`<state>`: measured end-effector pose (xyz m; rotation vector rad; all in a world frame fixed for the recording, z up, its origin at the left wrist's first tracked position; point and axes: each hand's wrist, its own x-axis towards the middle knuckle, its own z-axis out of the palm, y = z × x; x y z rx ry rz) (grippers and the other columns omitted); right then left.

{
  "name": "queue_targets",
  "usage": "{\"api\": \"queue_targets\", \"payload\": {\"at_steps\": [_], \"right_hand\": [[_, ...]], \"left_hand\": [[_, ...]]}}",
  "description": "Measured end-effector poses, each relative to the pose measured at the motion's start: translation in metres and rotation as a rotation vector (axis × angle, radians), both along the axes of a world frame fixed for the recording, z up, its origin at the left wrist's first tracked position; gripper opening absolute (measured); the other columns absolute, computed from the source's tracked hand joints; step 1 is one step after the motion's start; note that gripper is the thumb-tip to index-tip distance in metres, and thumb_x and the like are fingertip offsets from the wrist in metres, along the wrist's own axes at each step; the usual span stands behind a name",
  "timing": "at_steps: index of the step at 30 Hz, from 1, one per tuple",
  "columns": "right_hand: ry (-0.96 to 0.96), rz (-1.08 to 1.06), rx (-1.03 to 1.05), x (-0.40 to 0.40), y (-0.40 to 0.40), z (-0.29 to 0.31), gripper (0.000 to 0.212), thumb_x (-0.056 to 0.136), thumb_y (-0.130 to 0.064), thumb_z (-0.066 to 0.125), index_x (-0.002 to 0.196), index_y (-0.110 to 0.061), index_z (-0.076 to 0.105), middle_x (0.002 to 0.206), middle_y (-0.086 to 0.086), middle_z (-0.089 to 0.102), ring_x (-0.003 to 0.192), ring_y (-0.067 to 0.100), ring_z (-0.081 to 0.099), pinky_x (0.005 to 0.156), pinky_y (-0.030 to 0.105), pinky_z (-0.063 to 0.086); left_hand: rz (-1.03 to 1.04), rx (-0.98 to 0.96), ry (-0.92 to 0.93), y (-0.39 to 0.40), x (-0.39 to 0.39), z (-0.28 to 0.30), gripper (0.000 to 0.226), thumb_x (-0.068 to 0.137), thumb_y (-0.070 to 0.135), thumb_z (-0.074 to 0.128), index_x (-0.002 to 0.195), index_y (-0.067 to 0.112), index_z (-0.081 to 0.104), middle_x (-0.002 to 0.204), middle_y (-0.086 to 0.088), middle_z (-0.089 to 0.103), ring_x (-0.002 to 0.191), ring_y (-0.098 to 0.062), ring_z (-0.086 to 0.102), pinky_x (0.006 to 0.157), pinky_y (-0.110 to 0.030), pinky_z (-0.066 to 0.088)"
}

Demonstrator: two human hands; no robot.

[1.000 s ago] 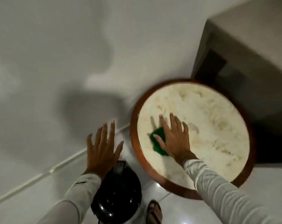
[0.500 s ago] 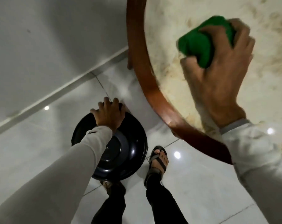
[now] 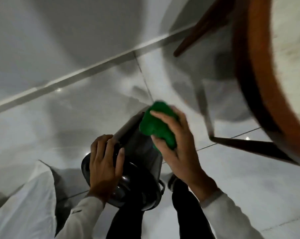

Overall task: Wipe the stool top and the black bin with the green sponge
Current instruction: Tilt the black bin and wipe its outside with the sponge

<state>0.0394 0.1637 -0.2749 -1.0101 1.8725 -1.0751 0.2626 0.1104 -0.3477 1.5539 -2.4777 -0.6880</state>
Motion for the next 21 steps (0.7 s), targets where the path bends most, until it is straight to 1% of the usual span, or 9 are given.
{"api": "queue_targets", "payload": {"at_steps": [3,5,7,8,10,12,14,17,21], "right_hand": [[-0.131,0.262,0.173,0.061,0.027,-0.054,0.048,0.097,-0.021,0.073,0.144,-0.024,0.063,0.163,0.006,0.037,0.154,0.019,0.037,0.13,0.04,0.032],[-0.073,0.436,0.169,0.102,0.048,-0.079,0.047,0.103,-0.052,0.055,0.148,-0.039,0.056,0.172,-0.003,0.026,0.163,0.017,0.021,0.136,0.042,0.013],[-0.004,0.473,0.141,0.119,0.053,-0.104,0.048,0.106,-0.064,0.034,0.147,-0.047,0.052,0.175,-0.007,0.023,0.166,0.014,0.008,0.136,0.034,-0.005],[0.031,0.445,0.141,0.121,0.047,-0.125,0.049,0.106,-0.064,0.031,0.146,-0.046,0.055,0.173,-0.004,0.028,0.166,0.015,0.012,0.136,0.035,-0.005],[0.118,0.296,0.183,0.107,0.025,-0.171,0.046,0.107,-0.053,0.043,0.141,-0.029,0.066,0.165,0.009,0.045,0.158,0.028,0.035,0.135,0.042,0.014],[0.129,0.078,0.291,0.084,0.002,-0.217,0.038,0.107,-0.03,0.057,0.136,-0.01,0.07,0.154,0.02,0.055,0.145,0.039,0.051,0.126,0.033,0.03],[0.029,-0.04,0.409,0.078,-0.015,-0.238,0.035,0.107,-0.021,0.061,0.137,-0.003,0.067,0.154,0.021,0.055,0.144,0.039,0.052,0.12,0.023,0.03],[0.039,0.033,0.358,0.109,-0.01,-0.212,0.037,0.103,-0.03,0.065,0.131,-0.007,0.074,0.155,0.019,0.056,0.145,0.035,0.052,0.126,0.03,0.032],[-0.021,0.335,0.055,0.154,0.048,-0.142,0.039,0.106,-0.05,0.05,0.14,-0.037,0.062,0.168,-0.001,0.039,0.156,0.017,0.037,0.131,0.03,0.024]], "left_hand": [[0.087,0.044,0.081,0.018,0.04,-0.005,0.042,0.105,0.032,0.045,0.126,0.001,0.063,0.145,-0.017,0.057,0.137,-0.043,0.051,0.116,-0.054,0.042],[0.125,0.047,0.121,0.029,0.06,-0.007,0.052,0.108,0.041,0.037,0.141,0.005,0.054,0.156,-0.019,0.05,0.148,-0.044,0.044,0.121,-0.06,0.037],[0.125,0.034,0.175,0.033,0.072,-0.009,0.059,0.11,0.046,0.031,0.152,0.007,0.045,0.162,-0.019,0.041,0.155,-0.043,0.037,0.125,-0.061,0.032],[0.109,0.028,0.194,0.033,0.081,-0.015,0.061,0.11,0.047,0.03,0.155,0.007,0.041,0.164,-0.02,0.038,0.157,-0.044,0.034,0.127,-0.06,0.03],[0.069,0.01,0.198,0.031,0.092,-0.025,0.064,0.11,0.047,0.029,0.156,0.003,0.037,0.166,-0.025,0.034,0.159,-0.047,0.027,0.13,-0.056,0.024],[0.049,0.01,0.174,0.032,0.098,-0.033,0.064,0.111,0.046,0.028,0.155,0.0,0.035,0.165,-0.029,0.032,0.16,-0.049,0.022,0.132,-0.053,0.019],[0.065,-0.003,0.168,0.034,0.101,-0.037,0.063,0.111,0.045,0.028,0.155,0.0,0.035,0.165,-0.032,0.03,0.16,-0.051,0.019,0.133,-0.053,0.017],[0.076,0.014,0.154,0.031,0.101,-0.039,0.063,0.111,0.045,0.028,0.157,0.003,0.034,0.168,-0.029,0.029,0.162,-0.048,0.017,0.133,-0.055,0.018],[-0.016,0.027,0.146,0.023,0.094,-0.031,0.062,0.111,0.047,0.028,0.16,0.011,0.035,0.17,-0.024,0.03,0.165,-0.041,0.018,0.132,-0.051,0.021]]}}
